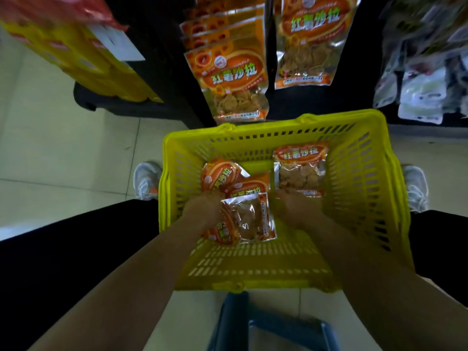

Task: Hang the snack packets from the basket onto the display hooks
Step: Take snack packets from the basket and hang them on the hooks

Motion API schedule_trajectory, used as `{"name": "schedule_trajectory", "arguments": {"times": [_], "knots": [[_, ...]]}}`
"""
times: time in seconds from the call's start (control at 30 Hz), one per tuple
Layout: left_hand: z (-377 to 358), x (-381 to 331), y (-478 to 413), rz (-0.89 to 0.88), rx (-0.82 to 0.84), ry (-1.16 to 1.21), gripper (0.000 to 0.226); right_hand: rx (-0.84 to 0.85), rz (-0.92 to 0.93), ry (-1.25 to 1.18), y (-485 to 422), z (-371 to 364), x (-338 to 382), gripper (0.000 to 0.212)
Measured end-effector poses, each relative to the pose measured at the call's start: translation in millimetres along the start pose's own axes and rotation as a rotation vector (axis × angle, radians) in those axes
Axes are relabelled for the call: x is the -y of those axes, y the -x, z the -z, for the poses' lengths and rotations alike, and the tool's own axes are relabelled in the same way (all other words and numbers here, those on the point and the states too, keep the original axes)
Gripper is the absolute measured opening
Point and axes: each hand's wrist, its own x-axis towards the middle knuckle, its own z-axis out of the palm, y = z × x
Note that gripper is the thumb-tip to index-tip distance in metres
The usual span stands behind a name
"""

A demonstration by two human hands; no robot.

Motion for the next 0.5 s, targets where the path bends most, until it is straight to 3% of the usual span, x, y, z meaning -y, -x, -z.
{"name": "schedule_trajectory", "arguments": {"times": [0.07, 0.2, 0.27, 0.37, 0.5], "knots": [[-5, -2, -1, -0.011, -0.017, -0.026, 0.039, -0.016, 0.01, 0.012, -6, -16, 11, 0.05], [-1, -7, -3, -0.063, -0.056, 0.133, 0.04, -0.228, -0.01, 0.109, -8, -33, 23, 0.074], [3, -13, -3, -0.137, -0.077, 0.224, 0.036, -0.286, 0.102, 0.131, -5, -29, 26, 0.078], [6, -27, 0, -0.199, -0.149, 0.379, 0.026, -0.166, 0.205, 0.121, -3, -15, 30, 0.063], [18, -29, -4, -0.12, -0.286, 0.546, 0.026, -0.12, 0.092, -0.041, -3, 4, 19, 0.026]]}}
